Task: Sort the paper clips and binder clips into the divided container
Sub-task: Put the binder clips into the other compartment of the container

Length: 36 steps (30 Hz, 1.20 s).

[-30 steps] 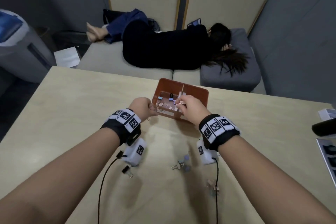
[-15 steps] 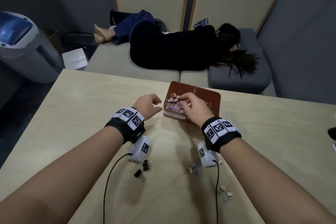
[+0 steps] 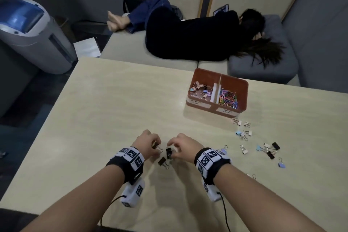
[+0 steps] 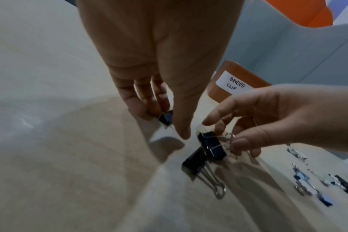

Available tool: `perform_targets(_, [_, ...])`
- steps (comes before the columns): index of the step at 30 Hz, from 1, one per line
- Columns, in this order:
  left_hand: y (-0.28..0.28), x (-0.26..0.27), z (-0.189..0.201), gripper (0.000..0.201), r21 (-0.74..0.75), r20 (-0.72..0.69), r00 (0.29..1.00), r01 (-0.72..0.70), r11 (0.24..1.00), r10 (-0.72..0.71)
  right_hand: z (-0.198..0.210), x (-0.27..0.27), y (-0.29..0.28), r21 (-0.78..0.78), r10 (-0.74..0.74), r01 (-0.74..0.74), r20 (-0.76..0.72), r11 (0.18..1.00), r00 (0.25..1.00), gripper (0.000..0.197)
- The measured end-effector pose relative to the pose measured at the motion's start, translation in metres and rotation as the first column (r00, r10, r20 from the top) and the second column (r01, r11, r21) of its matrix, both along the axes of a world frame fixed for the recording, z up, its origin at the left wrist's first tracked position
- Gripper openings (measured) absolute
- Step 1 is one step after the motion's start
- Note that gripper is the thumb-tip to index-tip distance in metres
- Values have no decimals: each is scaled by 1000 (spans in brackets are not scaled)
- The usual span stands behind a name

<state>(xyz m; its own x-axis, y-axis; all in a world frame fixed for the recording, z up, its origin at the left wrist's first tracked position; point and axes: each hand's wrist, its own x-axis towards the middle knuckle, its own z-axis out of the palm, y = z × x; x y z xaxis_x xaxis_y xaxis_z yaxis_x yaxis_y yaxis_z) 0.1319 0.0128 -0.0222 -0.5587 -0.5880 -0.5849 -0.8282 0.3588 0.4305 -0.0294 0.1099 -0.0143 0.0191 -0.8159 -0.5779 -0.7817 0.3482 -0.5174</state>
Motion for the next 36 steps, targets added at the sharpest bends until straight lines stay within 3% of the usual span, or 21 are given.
perform_targets(2, [3,-1,-3,21,-17,-2,1000,17,1000,-17,-8,10,-1,7,-21,21,-36,1000,999,37])
perform_targets(7, [0,2,-4,25,-48,-9,999,32,998,-33,-12,8,3,-16,-116,116,-28,993,993,30])
perform_targets(11, [-2,7,2,22,89,-56,996,69,994,-64,-8,-3,12,-7,-180,180,14,984,984,29])
perform_targets(16, [14,-2,2,49,123,-34,974,228,966,-225,-6,-11,24,21,-257,257,13,966,966,30])
perform_targets(25, [24,-17,1,23,35,64,953,296,955,-298,3,-28,40,0,-342,342,-14,940,939,25])
perform_targets(31, [7,-36,15,23,61,-27,974,228,972,-227,33,-58,31,-119,-350,345,-24,931,936,26])
perform_targets(36, [-20,-90,58,24,-31,-231,968,94,995,-99,73,-94,3,-348,-446,438,63,829,893,19])
